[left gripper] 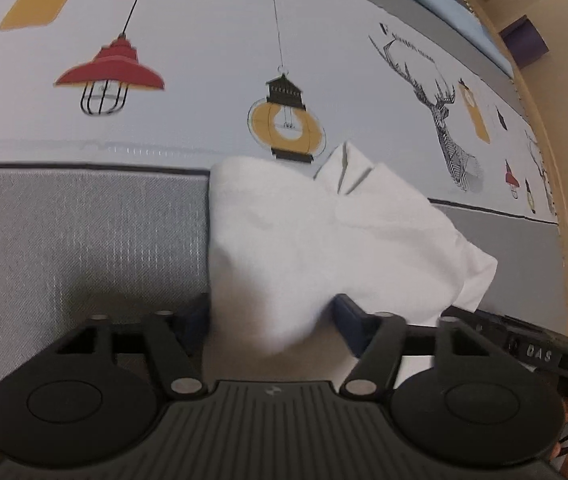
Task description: Fold small clothes
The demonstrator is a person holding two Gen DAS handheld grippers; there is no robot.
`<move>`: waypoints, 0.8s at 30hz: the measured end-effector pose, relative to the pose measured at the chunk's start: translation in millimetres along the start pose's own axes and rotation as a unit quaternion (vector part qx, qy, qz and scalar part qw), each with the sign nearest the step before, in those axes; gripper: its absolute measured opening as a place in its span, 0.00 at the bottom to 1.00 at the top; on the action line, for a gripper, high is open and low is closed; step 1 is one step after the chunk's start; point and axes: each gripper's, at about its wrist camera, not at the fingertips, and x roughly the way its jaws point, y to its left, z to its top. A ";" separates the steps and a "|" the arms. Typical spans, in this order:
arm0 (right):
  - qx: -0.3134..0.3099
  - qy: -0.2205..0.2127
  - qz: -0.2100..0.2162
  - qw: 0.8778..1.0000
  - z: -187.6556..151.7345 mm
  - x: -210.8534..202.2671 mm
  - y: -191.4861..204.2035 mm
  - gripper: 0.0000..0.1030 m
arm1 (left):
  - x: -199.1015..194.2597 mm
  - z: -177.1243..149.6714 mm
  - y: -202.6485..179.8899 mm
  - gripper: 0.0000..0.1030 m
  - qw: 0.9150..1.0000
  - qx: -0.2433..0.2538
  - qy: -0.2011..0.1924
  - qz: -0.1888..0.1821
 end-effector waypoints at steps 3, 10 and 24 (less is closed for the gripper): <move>0.018 -0.015 0.016 1.000 5.9 -0.5 2.0 0.21 | -6.2 3.9 -0.4 0.35 1.000 0.019 -0.009 -0.001; 0.013 -0.106 0.070 0.992 32.7 -18.9 27.5 0.18 | -59.3 20.0 -18.2 0.31 0.986 0.088 -0.136 0.043; -0.105 -0.141 0.046 0.983 38.8 -25.7 69.7 0.50 | -69.1 13.2 -3.2 0.44 0.985 0.116 -0.118 0.051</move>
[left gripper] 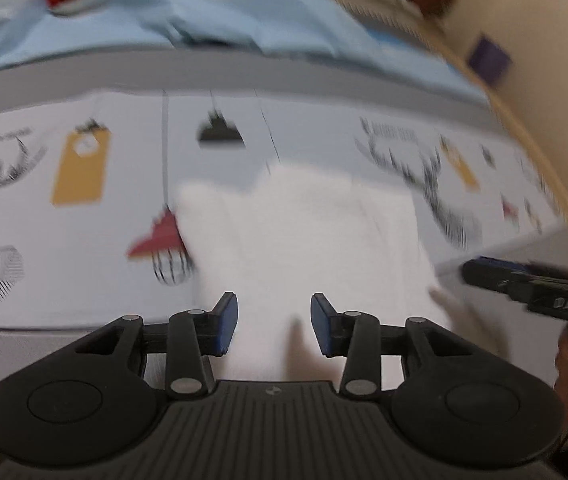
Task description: Fold small clothes
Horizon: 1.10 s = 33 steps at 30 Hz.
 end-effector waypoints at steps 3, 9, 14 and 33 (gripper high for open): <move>-0.026 0.095 -0.033 0.995 -16.8 24.9 6.7 0.53 | 29.6 -20.4 3.2 0.61 0.996 0.003 0.086 0.027; 0.018 0.141 -0.053 0.988 -25.8 33.2 -8.8 0.62 | 31.5 -30.9 10.1 0.68 0.994 -0.008 0.101 0.034; 0.023 0.119 -0.041 0.992 -22.2 15.7 -5.7 0.57 | 15.1 -29.5 8.6 0.67 0.997 -0.017 0.073 0.014; -0.032 -0.020 -0.136 0.990 -30.0 -121.3 47.4 0.67 | -134.7 -91.9 -55.9 0.99 0.975 0.068 -0.110 0.180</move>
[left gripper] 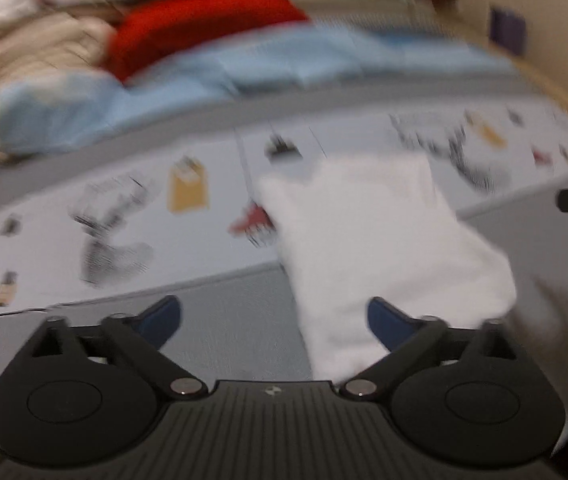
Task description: Fold small clothes
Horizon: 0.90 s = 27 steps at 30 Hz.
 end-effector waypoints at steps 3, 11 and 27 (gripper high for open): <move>-0.004 -0.057 0.008 0.998 -12.5 -44.5 2.7 0.78 | -42.2 -17.3 -2.8 0.99 0.997 -0.021 -0.064 0.033; -0.035 -0.087 0.005 0.996 -81.9 -74.6 15.5 0.85 | -72.6 -73.6 -38.0 0.99 0.996 -0.079 -0.040 -0.006; -0.059 -0.039 -0.001 0.997 -96.0 -47.5 46.7 0.85 | -37.8 -72.9 -44.4 0.99 0.994 -0.105 0.008 -0.017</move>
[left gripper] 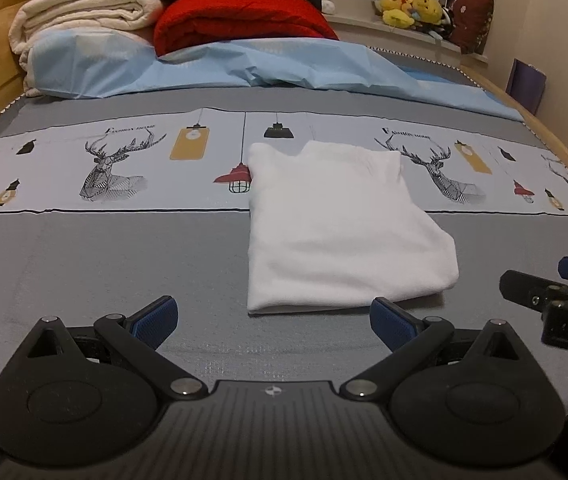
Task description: Fold small clothes
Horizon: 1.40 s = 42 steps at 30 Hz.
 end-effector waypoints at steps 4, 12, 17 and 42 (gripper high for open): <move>-0.006 0.000 0.003 1.000 2.2 1.9 4.8 0.85 | 1.0 0.2 2.8 0.99 1.000 -0.005 0.002 0.000; -0.012 -0.003 0.010 1.000 4.4 2.9 11.5 0.85 | 1.6 -0.1 3.2 0.99 1.000 -0.011 0.004 -0.001; -0.018 -0.006 0.013 1.000 5.6 2.2 14.5 0.85 | 1.7 -0.2 2.3 0.99 1.000 -0.009 0.003 -0.001; -0.023 -0.008 0.018 1.000 6.8 1.9 17.5 0.85 | 1.9 -0.3 0.3 0.99 1.000 -0.005 0.002 -0.004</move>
